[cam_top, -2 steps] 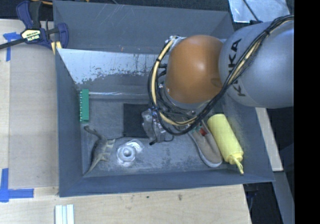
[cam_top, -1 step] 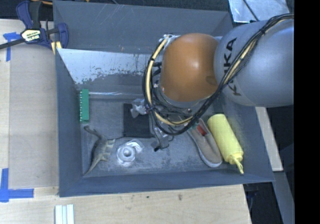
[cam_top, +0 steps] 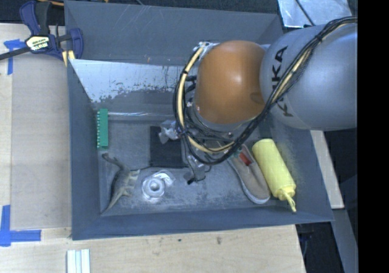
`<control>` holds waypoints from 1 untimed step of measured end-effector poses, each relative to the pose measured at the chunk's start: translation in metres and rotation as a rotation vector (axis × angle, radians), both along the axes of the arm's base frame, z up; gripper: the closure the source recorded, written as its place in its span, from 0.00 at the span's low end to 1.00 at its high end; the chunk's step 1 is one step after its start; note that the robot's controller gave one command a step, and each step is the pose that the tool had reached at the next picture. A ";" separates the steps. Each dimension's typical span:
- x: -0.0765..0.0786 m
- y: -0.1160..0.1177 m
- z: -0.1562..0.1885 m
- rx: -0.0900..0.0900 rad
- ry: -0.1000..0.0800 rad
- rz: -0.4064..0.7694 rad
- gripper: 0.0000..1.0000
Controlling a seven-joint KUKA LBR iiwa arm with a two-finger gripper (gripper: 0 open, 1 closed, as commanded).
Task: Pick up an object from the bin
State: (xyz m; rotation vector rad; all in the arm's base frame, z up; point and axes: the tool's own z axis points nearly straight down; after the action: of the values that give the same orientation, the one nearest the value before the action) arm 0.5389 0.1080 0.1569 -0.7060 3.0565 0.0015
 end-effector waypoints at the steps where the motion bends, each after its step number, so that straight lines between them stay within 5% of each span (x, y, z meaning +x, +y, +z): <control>1: 0.035 -0.006 -0.051 0.002 -0.010 -0.008 0.00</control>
Offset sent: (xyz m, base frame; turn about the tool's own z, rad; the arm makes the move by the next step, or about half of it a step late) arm 0.0147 -0.0148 -0.0869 0.0661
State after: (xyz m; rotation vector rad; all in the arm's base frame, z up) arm 0.5742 0.1021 0.1056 -0.6921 3.0494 0.0007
